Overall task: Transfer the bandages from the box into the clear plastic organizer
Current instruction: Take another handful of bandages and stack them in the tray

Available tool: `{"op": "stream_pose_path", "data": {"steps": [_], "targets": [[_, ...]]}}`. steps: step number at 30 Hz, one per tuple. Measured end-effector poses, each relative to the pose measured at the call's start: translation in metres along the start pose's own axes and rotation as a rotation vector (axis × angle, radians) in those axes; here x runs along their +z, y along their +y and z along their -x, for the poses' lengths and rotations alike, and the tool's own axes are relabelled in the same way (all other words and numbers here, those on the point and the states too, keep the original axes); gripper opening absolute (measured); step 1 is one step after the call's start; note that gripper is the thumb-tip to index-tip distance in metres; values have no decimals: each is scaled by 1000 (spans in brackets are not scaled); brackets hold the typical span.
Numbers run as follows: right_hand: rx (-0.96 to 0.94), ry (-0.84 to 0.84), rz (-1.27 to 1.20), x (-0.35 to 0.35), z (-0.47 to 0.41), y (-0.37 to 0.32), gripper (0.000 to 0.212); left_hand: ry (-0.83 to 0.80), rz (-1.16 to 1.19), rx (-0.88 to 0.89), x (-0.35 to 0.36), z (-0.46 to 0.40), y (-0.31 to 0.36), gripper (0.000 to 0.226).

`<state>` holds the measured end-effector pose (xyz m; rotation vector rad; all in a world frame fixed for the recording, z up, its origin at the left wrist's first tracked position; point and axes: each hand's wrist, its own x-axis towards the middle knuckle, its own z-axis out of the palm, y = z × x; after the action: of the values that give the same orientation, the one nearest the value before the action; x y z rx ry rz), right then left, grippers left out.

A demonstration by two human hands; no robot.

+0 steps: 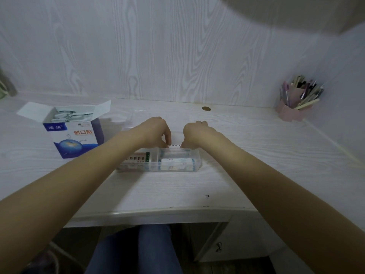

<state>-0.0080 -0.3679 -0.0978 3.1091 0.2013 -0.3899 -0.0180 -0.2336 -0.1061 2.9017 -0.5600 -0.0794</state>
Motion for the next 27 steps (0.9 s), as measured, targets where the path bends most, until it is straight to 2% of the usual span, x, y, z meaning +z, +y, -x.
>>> {"op": "stream_pose_path", "data": {"steps": [6, 10, 27], "targets": [[64, -6, -67, -1, -6, 1, 25, 4, 19, 4, 0, 0, -2, 14], [87, -26, -99, 0, -8, 2, 34, 7, 48, -9, -2, 0, -5, 15], [57, -48, -180, 4, -6, 7, 35, -56, 38, -28, -1, -3, -2, 16]]}}
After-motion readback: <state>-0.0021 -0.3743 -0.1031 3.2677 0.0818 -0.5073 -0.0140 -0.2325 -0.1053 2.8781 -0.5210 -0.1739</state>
